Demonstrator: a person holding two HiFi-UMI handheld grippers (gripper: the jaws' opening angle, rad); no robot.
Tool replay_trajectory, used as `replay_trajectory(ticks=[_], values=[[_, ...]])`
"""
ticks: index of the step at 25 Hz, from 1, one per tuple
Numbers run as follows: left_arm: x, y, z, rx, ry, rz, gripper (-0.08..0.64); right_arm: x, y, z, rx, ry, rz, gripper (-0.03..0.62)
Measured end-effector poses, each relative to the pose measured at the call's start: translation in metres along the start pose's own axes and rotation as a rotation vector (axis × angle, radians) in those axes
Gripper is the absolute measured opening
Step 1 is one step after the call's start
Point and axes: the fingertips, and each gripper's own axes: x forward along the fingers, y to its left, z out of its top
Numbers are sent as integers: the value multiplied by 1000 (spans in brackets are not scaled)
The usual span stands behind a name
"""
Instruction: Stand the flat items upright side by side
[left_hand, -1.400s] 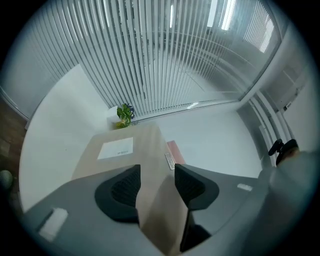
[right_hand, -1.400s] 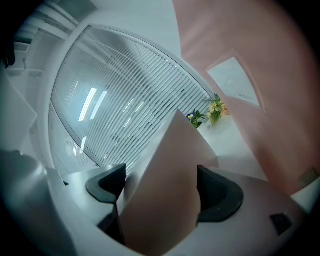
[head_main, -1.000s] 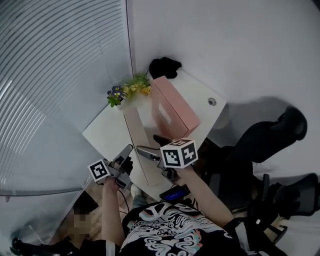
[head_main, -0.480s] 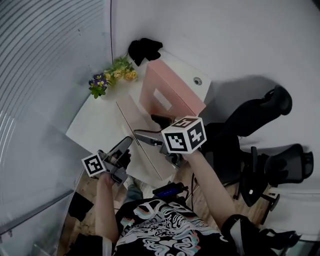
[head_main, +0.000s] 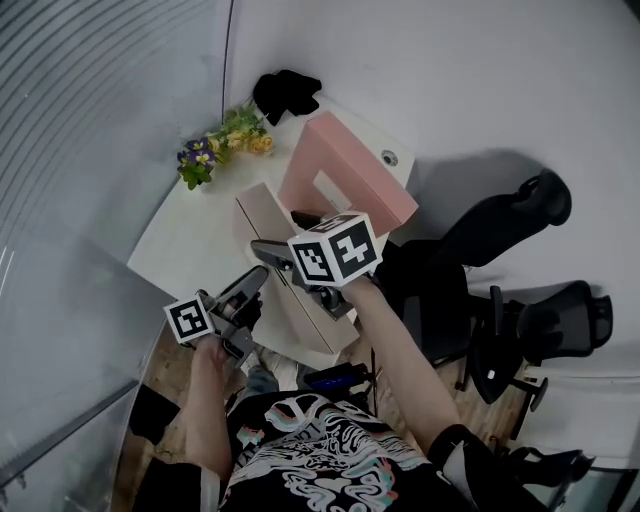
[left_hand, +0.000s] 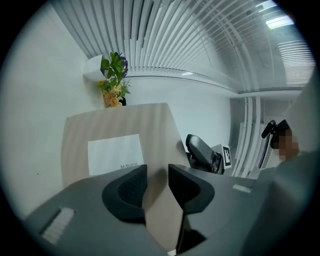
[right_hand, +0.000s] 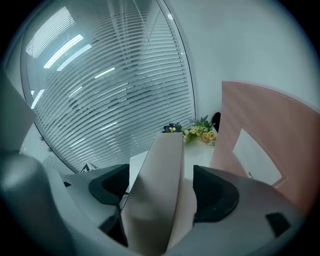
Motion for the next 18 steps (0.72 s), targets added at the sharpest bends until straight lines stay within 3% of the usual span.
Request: replay_trajectory(ticks=[9,12,18], values=[[0,0,-2,0,32,2,117,14,5,8,-27,63,-14,397],[1,-2,-2,-5,33,-5,117,18,5,7,-76,78,-32,334],[-1,-3,-2,-1,39,7,117,20,7,5,-91,81,-65,330]])
